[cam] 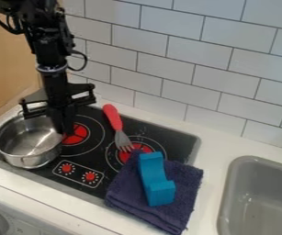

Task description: Move the silver pot to the upper right of the stove

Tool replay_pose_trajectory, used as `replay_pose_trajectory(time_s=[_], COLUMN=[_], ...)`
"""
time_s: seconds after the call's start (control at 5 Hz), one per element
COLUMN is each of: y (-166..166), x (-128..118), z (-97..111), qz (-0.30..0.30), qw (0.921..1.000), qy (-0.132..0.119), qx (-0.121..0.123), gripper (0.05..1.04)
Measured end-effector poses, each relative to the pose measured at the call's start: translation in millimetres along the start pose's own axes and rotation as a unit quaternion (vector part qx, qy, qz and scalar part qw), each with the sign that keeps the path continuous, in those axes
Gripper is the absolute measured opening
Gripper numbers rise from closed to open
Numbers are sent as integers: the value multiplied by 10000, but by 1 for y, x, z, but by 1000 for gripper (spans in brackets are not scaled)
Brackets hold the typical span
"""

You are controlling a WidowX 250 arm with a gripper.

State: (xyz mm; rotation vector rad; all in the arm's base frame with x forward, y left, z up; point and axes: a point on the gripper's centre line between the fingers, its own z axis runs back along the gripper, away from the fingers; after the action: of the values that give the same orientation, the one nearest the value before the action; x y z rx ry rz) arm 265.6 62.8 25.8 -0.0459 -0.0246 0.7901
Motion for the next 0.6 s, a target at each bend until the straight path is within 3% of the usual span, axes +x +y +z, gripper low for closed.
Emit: replay_pose_trajectory(time_s=[0.4, 0.6], y=[-11, -22], x=[-4, -16], z=[22, 23], qz=[-136, -346], qw=[9992, 9985], qy=[-373, -365], qx=[91, 213], gripper=[50, 50])
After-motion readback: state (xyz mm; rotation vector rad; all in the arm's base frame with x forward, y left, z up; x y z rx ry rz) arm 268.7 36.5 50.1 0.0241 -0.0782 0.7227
